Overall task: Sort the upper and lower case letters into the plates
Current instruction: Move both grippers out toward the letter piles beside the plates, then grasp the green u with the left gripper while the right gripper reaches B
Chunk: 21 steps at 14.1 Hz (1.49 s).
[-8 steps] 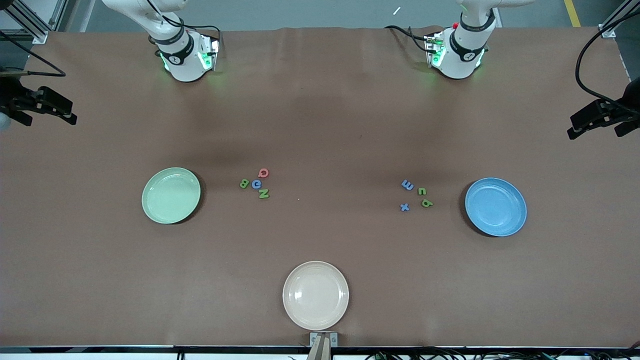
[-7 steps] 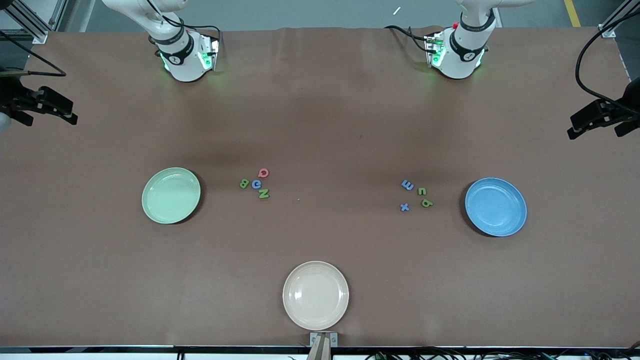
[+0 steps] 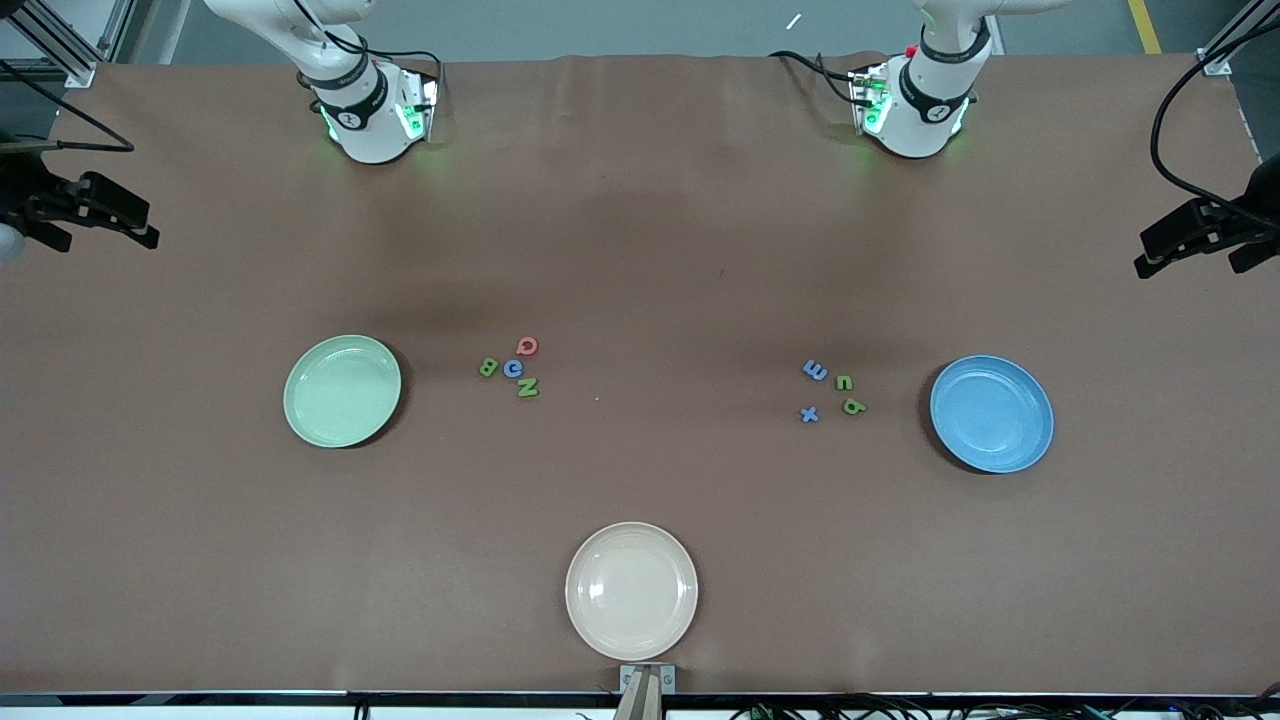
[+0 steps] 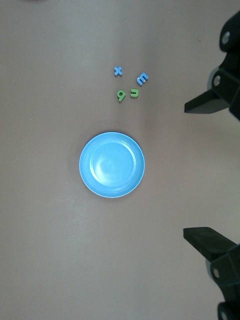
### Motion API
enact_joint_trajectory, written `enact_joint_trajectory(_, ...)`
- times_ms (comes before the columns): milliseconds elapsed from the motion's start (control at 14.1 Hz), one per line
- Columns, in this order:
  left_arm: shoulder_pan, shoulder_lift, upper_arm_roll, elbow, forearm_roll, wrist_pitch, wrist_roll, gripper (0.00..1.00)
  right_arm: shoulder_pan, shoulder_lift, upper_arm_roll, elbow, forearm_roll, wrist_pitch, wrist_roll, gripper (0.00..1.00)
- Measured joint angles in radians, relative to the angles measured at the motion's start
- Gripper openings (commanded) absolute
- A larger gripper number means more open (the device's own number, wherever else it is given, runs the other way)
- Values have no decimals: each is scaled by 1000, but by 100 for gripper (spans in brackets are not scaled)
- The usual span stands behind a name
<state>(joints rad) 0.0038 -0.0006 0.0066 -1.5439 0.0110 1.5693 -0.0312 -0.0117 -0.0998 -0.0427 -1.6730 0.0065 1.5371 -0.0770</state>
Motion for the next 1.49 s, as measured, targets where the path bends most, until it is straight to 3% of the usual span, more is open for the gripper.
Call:
enact_joint_trajectory(213, -21, 32, -11, -14, -5, -3, -2, 100, 0, 0, 0, 0, 0, 0, 0, 100)
enact_joint_trajectory(497, -56, 148, -67, -28, -50, 7, -103, 100, 0, -1, -1, 16, 1, -11, 0, 100)
enact_joint_trajectory(780, -129, 265, -80, -72, -50, 128, -291, 100, 0, 22, -3, 27, 1, -15, 0, 100)
enact_joint_trajectory(1135, -183, 284, -81, -257, -50, 382, -334, 100, -35, 171, -5, 51, 1, 26, 0, 100)
enact_joint_trajectory(1490, -237, 284, -82, -510, -50, 701, -336, 100, -50, 280, -4, 65, 6, 49, 29, 100)
